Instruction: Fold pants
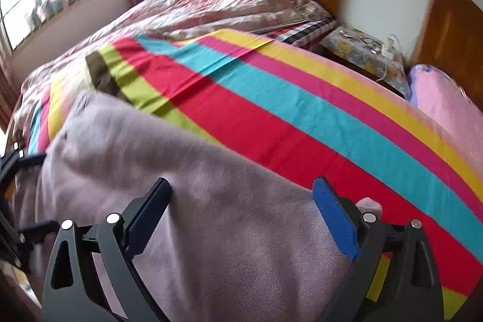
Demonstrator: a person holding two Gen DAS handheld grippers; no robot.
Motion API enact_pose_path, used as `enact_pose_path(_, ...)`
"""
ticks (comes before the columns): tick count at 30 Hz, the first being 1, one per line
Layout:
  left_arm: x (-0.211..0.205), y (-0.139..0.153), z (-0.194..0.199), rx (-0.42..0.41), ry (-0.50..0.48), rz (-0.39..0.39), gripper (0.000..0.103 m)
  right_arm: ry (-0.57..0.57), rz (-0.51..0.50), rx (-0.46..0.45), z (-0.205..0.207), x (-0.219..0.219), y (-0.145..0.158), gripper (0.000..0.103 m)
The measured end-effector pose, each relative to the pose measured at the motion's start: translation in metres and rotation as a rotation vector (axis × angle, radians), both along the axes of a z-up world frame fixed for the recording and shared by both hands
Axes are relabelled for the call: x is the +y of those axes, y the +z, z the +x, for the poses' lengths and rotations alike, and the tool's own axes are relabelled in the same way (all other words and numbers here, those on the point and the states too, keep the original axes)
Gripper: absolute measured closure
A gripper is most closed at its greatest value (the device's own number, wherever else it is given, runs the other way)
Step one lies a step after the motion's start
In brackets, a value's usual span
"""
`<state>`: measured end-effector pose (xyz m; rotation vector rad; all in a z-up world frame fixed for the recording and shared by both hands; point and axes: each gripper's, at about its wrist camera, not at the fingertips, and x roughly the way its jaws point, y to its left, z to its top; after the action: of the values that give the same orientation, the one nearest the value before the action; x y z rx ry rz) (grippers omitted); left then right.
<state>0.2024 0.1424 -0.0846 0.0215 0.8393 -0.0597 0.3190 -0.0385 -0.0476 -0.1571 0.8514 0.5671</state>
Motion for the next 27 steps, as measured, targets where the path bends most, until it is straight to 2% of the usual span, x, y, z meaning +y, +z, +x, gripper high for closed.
enact_pose_path(3, -0.004, 0.009, -0.016, -0.024, 0.011, 0.004, 0.001, 0.023, 0.044, -0.073, -0.05, -0.008, 0.026, 0.01)
enact_pose_path(6, -0.009, 0.013, -0.035, -0.047, 0.011, 0.015, 0.001, 0.0, 0.035, -0.103, -0.111, -0.025, 0.027, 0.01)
enact_pose_path(10, -0.019, 0.009, -0.06, -0.084, 0.005, 0.067, 0.001, -0.079, 0.009, -0.088, -0.172, -0.041, 0.001, 0.01)
enact_pose_path(12, -0.024, 0.003, -0.066, -0.085, 0.006, 0.11, 0.001, -0.098, -0.043, -0.051, -0.184, -0.04, -0.024, 0.01)
enact_pose_path(14, -0.027, -0.001, -0.069, -0.084, 0.002, 0.137, 0.001, -0.143, -0.017, -0.056, -0.191, -0.044, -0.03, 0.009)
enact_pose_path(17, -0.025, 0.012, -0.084, -0.103, 0.028, 0.126, 0.001, -0.162, 0.011, -0.079, -0.212, -0.05, -0.011, 0.009)
enact_pose_path(20, -0.022, 0.038, -0.112, -0.188, 0.048, 0.092, 0.001, -0.159, 0.016, -0.167, -0.247, -0.058, 0.016, 0.009)
enact_pose_path(23, -0.026, 0.069, -0.142, -0.289, 0.074, 0.056, 0.001, -0.205, 0.108, -0.252, -0.289, -0.073, 0.048, 0.008)
enact_pose_path(25, -0.029, 0.089, -0.159, -0.346, 0.107, 0.023, 0.001, -0.23, 0.15, -0.291, -0.317, -0.082, 0.061, 0.005)
enact_pose_path(27, -0.032, 0.1, -0.173, -0.383, 0.113, -0.027, 0.001, -0.248, 0.15, -0.33, -0.344, -0.087, 0.065, 0.005)
